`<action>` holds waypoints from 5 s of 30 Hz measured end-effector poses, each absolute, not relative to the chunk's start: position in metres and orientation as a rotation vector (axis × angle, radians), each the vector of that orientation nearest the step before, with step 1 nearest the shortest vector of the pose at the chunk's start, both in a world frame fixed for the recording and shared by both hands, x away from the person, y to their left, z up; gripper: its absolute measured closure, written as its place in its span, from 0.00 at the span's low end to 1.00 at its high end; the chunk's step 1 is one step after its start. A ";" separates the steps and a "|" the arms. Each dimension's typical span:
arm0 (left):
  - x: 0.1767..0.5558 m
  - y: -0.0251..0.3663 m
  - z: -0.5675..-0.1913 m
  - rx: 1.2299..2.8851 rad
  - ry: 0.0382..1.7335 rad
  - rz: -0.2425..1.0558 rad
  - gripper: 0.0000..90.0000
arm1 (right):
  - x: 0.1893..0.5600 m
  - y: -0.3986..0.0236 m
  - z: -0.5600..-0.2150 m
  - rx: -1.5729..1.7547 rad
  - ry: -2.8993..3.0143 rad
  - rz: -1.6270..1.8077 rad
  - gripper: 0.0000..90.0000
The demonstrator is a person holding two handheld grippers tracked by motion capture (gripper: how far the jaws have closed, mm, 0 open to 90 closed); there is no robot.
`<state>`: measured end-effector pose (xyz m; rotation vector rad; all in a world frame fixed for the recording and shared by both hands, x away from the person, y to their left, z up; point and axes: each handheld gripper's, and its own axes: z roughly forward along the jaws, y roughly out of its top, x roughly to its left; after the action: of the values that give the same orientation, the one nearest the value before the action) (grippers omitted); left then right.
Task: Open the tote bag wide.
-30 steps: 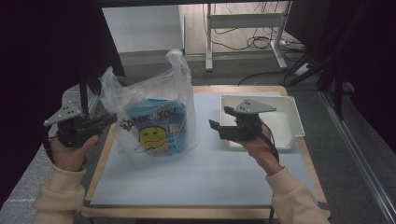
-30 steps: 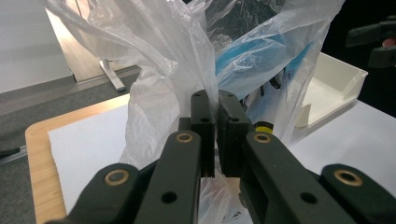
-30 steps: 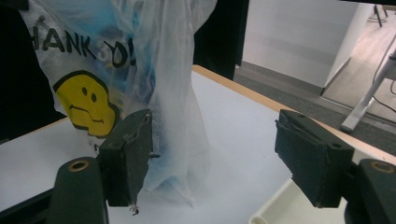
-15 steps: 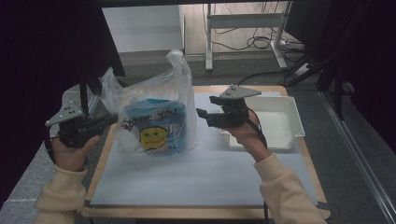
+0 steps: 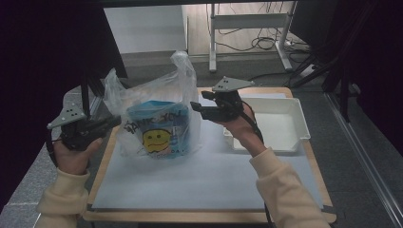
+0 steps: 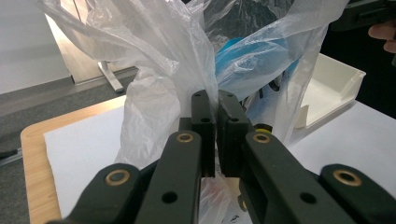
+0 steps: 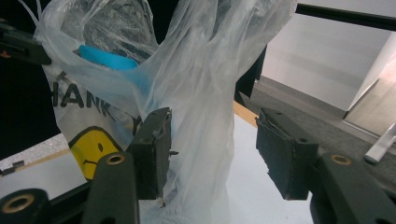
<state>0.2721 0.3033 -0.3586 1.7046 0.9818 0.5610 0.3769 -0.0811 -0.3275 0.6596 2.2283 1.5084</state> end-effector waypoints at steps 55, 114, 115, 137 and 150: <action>0.259 0.311 -0.403 1.695 1.052 0.520 0.98 | 0.357 -0.081 -0.376 0.610 2.116 1.512 0.99; 0.256 0.299 -0.473 1.790 1.159 0.422 0.98 | 0.349 -0.088 -0.474 0.787 2.253 1.431 0.99; 0.256 0.299 -0.474 1.792 1.159 0.422 0.98 | 0.349 -0.088 -0.475 0.787 2.257 1.429 0.99; 0.253 0.297 -0.489 1.823 1.182 0.384 0.98 | 0.351 -0.090 -0.493 0.818 2.310 1.359 0.99; 0.250 0.297 -0.499 1.836 1.197 0.367 0.99 | 0.350 -0.085 -0.504 0.818 2.365 1.311 0.99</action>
<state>0.2502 0.2972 -0.4988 1.8357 1.1967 0.3669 0.3496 -0.0854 -0.5039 0.8183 2.3653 1.3106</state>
